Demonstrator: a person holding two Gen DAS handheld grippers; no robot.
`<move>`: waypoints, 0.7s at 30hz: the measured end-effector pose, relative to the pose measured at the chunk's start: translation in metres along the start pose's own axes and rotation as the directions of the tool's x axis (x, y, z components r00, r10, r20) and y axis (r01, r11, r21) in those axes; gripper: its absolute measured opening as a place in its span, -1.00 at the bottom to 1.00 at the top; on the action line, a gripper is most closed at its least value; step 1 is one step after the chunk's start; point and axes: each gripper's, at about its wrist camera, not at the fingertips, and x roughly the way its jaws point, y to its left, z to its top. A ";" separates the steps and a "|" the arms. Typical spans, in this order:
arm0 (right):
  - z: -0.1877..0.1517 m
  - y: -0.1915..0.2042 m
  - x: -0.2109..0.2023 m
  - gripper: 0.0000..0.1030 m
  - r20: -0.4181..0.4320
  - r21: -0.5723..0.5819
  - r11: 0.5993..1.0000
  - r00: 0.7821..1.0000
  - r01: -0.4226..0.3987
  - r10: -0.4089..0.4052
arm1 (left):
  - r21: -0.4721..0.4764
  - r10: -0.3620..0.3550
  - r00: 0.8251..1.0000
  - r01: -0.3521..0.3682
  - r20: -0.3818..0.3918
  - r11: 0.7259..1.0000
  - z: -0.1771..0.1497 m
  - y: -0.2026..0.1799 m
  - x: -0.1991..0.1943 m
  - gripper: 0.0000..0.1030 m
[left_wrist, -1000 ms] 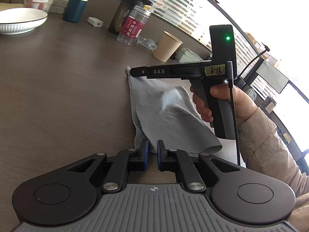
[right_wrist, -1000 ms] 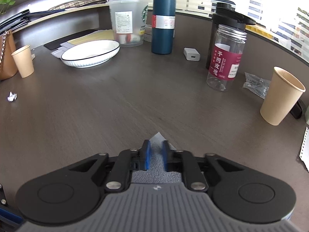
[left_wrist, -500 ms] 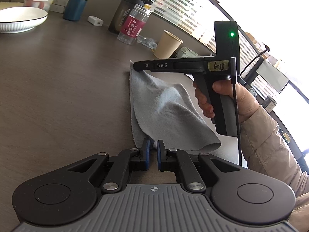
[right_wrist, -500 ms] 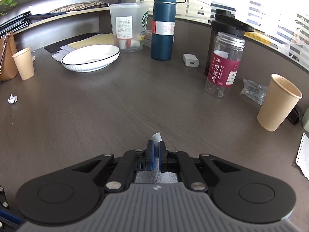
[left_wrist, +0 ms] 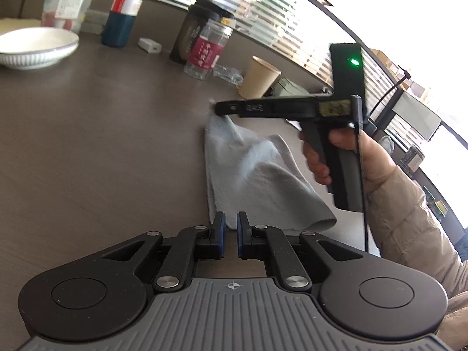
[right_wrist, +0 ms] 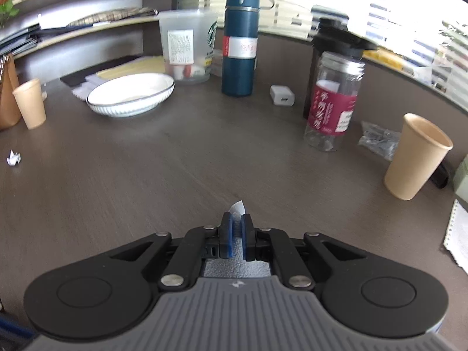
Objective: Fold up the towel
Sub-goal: 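Lower the folded towel onto the desk and open both grippers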
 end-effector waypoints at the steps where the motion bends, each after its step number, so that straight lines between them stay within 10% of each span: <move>1: 0.000 -0.001 -0.007 -0.78 0.013 -0.002 1.000 1.000 0.006 -0.006 | 0.003 -0.005 1.000 0.005 0.008 1.000 0.003 -0.001 0.000 -0.81; 11: -0.025 -0.005 -0.067 -0.75 0.037 0.030 0.998 0.998 0.049 -0.050 | -0.009 -0.058 0.997 0.059 0.043 0.998 0.037 -0.007 0.029 -0.70; 21: -0.090 0.022 -0.105 -0.75 -0.076 0.021 0.999 0.996 0.048 -0.046 | -0.072 0.036 0.999 -0.038 -0.025 0.997 0.060 0.012 0.079 -0.67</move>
